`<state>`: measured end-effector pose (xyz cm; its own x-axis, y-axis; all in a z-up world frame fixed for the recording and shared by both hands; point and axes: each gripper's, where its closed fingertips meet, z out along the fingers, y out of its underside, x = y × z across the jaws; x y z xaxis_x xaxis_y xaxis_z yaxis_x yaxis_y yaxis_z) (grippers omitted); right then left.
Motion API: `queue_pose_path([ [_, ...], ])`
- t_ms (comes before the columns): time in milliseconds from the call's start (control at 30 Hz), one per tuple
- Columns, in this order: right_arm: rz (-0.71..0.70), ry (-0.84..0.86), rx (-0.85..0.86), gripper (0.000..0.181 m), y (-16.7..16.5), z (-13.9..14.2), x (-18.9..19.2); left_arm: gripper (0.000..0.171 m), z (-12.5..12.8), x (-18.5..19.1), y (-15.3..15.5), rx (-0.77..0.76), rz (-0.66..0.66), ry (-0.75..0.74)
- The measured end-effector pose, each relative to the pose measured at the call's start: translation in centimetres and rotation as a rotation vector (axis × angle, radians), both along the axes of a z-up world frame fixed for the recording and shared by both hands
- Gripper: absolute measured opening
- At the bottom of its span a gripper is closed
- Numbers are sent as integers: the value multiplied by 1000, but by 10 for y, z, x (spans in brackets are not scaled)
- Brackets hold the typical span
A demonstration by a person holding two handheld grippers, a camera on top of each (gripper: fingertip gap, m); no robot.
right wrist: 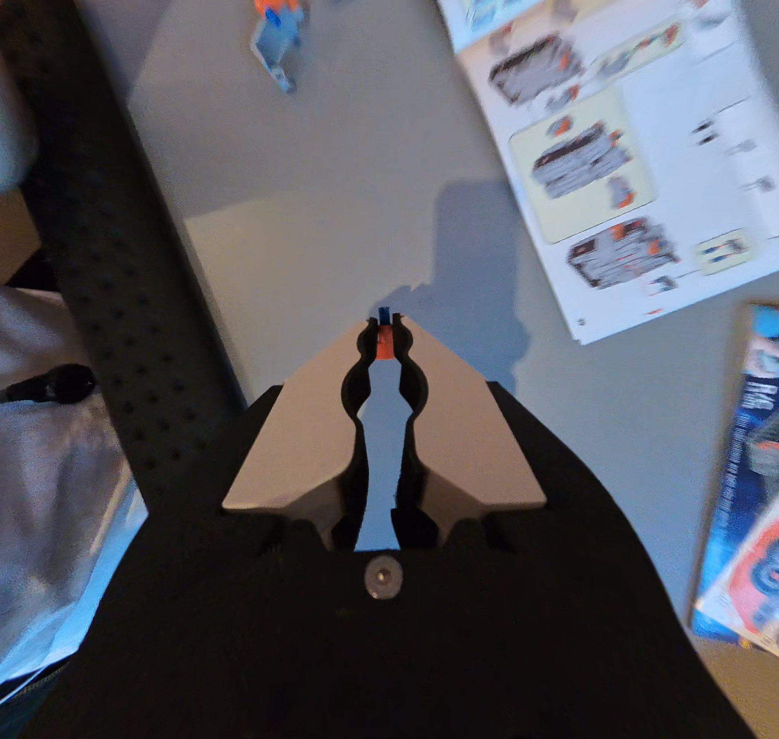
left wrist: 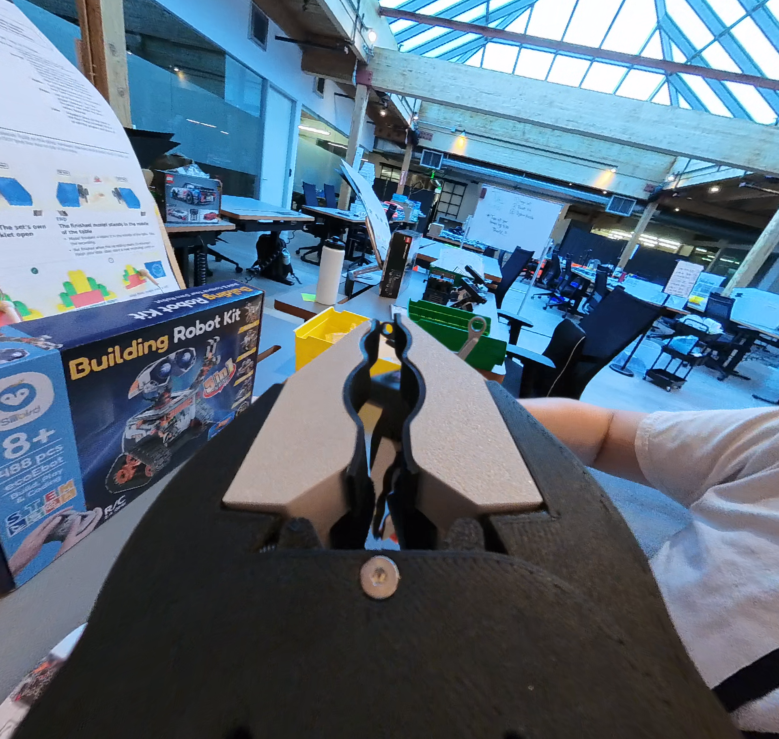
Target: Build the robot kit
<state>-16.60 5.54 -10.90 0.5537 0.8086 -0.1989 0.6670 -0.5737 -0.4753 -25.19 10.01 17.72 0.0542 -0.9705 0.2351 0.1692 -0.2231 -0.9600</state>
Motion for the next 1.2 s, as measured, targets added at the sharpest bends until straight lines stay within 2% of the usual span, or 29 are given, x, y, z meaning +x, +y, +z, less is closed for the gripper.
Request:
queue_pose_path([
  [100,29,-65,-15,6,0,-32,-2,5,-4,6,-1,-12,-20,12],
  [233,61,-85,-16,7,2,-54,-6,5,-9,17,-3,-18,-44,36],
  [467,91,41,23,7,5,-54,-15,5,-14,25,-4,-22,-60,58],
  [533,80,84,47,14,6,-52,-14,5,-15,24,-2,-26,-55,58],
  [600,-6,133,89,14,12,-45,-7,4,-14,22,0,-31,-52,51],
  [700,-207,178,96,13,18,-40,10,4,-12,18,2,-33,-41,43],
  [833,-383,198,-48,14,5,-41,14,4,-12,16,4,-42,-40,40],
  [1067,-453,108,-126,20,4,-36,4,5,-12,18,1,-40,-41,45],
  [1200,-470,-31,-123,23,7,-43,5,5,-11,17,0,-41,-44,41],
])
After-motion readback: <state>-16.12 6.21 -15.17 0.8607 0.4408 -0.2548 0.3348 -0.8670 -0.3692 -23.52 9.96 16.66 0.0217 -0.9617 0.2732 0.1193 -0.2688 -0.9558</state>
